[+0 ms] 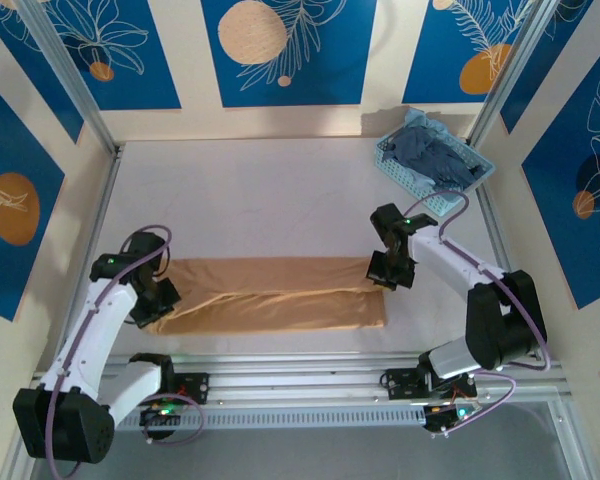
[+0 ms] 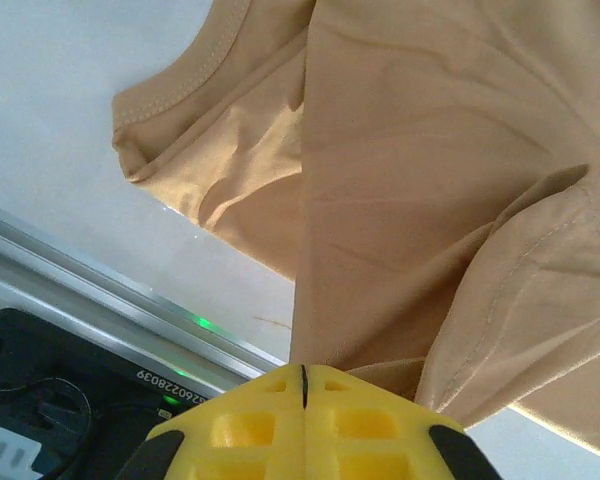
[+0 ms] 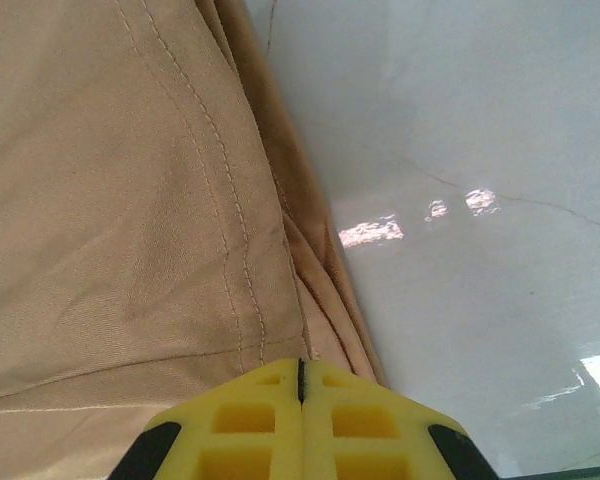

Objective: Fold and stack the t-shirts

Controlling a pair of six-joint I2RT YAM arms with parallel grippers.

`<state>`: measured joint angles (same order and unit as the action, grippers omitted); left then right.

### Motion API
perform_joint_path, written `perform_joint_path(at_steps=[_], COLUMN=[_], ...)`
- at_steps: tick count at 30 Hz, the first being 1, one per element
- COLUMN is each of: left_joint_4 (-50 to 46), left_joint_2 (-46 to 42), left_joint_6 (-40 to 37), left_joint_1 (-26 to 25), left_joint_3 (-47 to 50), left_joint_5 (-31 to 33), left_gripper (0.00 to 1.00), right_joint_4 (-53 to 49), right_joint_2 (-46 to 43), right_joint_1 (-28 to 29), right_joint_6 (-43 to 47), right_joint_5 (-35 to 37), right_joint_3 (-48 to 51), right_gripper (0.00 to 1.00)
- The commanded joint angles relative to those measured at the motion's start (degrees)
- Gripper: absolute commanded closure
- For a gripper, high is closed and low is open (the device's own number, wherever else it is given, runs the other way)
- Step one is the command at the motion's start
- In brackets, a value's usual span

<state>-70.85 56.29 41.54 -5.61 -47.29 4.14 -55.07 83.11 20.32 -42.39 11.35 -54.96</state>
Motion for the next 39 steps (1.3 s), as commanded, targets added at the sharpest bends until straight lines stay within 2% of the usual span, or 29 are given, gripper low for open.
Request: perform_joint_path(at_steps=[1,2,3,5,7,9,11,14,18,22,26,34,39], left_joint_4=[0.1,0.4,0.7,0.4,0.3,0.9,3.2,7.6,13.4,15.9,19.1,21.1,20.3], left_joint_2=[-0.9,-0.9,-0.9,-0.4,0.4,2.1,5.7,14.3,26.1,35.8,42.5,52.6,55.9], left_joint_6=[3.0,3.4,3.7,4.4,4.8,4.9,4.6,3.7,2.2,-0.4,-2.0,-4.2,-5.0], left_joint_1=[-0.8,-0.9,-0.9,-0.9,-0.9,-0.9,-0.7,0.1,1.1,3.5,7.1,15.4,16.8], left_joint_3=[1.5,1.6,1.4,-0.3,-3.5,-7.6,-11.7,-16.5,-20.6,-22.7,-23.2,-24.5,-26.9], left_joint_5=[-0.5,-0.8,-0.9,-0.9,0.0,1.3,1.9,0.2,-2.5,-1.5,-2.8,0.5,0.2], left_gripper=[1.00,0.97,0.90,0.73,0.61,0.54,0.49,0.52,0.66,0.71,0.71,0.75,0.78], right_joint_4=[-0.5,-0.6,-1.0,-2.9,-4.5,-4.6,-2.7,0.5,5.1,7.1,8.0,-0.1,-1.8], right_joint_2=[1.3,1.6,1.5,0.5,-2.3,-5.2,-6.2,-2.8,4.4,11.1,17.3,28.4,31.5], right_joint_1=[0.4,0.3,0.3,0.3,0.3,0.2,-0.1,-0.3,-0.4,-0.4,-0.9,-3.5,-5.0], right_joint_6=[-0.5,-0.5,-0.5,-1.1,-2.1,-2.9,-3.0,-3.1,-3.6,-5.4,-6.2,-7.7,-7.6], right_joint_5=[-1.2,-1.3,-1.1,0.5,3.2,5.2,4.7,1.0,-5.3,-6.2,-5.9,-3.4,-3.5], right_joint_3=[0.6,0.4,0.1,-1.4,-2.9,-4.3,-5.6,-7.6,-9.7,-11.2,-13.1,-19.7,-22.4], right_gripper=[1.00,1.00,0.94,0.79,0.66,0.56,0.54,0.59,0.69,0.72,0.73,0.74,0.74])
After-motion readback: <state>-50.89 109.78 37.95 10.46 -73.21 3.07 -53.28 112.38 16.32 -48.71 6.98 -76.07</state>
